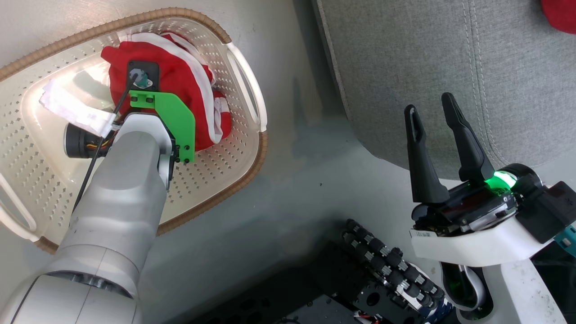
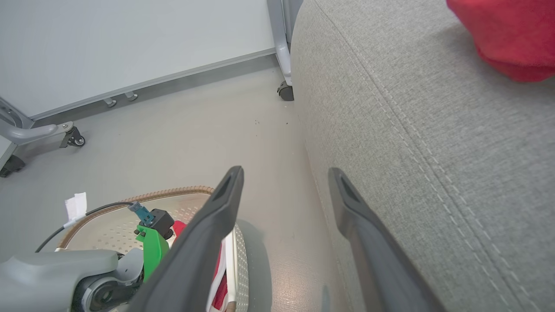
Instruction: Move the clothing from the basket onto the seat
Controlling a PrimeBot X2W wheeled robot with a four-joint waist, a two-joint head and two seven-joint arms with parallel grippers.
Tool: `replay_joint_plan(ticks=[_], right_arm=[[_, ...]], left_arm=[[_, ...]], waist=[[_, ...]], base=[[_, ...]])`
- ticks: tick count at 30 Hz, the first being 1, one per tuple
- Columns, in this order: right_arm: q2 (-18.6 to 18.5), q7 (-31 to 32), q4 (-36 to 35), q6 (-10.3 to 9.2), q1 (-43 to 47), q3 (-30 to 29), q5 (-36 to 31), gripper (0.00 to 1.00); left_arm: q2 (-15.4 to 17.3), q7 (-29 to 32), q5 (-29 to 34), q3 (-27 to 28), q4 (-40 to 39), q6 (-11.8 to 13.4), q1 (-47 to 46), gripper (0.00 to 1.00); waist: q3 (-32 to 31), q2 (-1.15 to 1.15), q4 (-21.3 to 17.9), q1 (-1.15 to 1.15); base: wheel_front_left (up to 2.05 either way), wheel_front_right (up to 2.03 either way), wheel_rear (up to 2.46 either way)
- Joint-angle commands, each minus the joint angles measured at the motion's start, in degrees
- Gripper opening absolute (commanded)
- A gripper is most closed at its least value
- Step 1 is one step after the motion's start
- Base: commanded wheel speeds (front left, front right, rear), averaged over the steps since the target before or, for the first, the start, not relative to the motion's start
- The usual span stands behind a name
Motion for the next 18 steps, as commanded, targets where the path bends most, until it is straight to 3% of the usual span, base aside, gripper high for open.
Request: replay_joint_plan(ticks=[1,2,18], right_arm=[[-0.17,-0.17,-0.33,0.00,0.48,0.10,-0.19,1.00],[-0.20,-0.17,-0.34,0.00,0.50,0.16,-0.19,1.00],[-0.07,-0.17,0.97,0.00,-2.99,0.21,-0.03,1.00]], left_arm=[[0.18,0.44,-0.40,-0.23,0.01,0.26,-0.66,0.04],[0.18,0.72,-0.60,-0.42,0.02,0.26,-0.62,0.00],[0.96,-1.18,-2.68,-2.05,0.03,-1.08,2.48,0.00]], waist=[[-0.07,0.00,-0.07,0.00],[-0.08,0.00,-0.09,0.00],[-3.16,0.00,-1.25,0.00]], base=[[0.00,0.00,0.00],[0.00,0.00,0.00],[0.00,0.00,0.00]])
